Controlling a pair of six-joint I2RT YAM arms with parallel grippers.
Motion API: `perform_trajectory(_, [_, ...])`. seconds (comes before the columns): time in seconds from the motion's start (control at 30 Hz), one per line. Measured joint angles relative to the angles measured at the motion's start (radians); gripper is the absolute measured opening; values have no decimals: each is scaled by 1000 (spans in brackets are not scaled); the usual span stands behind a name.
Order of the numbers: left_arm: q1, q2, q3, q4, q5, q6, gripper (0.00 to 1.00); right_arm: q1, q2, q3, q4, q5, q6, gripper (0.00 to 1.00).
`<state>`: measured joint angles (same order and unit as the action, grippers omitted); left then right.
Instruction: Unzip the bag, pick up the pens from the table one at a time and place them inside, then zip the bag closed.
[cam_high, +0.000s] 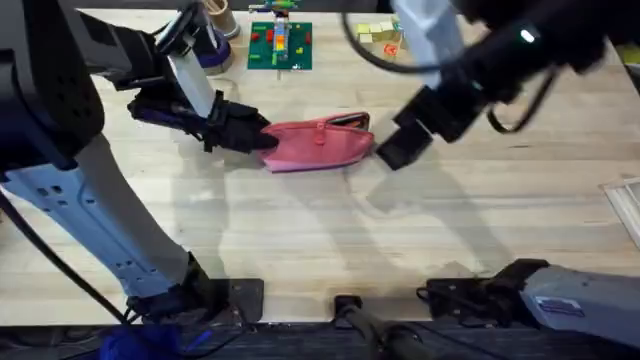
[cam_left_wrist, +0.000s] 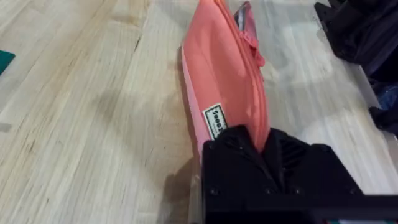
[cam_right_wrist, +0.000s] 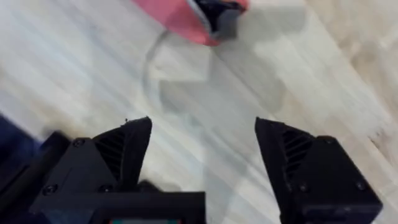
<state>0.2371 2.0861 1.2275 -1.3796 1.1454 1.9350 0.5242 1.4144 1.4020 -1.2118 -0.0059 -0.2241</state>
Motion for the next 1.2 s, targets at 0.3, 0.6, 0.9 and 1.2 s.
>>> perform_trajectory(0.3, [0, 0, 0, 0, 0, 0, 43, -17, -253, -172, 270, 41, 308, 996])
perform_trajectory(0.6, [0, 0, 0, 0, 0, 0, 43, 186, -242, -189, 332, 206, 615, 996])
perform_trajectory(0.9, [0, 0, 0, 0, 0, 0, 43, 312, -210, -190, 419, 233, 683, 997])
perform_trajectory(1.2, [0, 0, 0, 0, 0, 0, 43, 317, -174, -190, 386, 156, 741, 997])
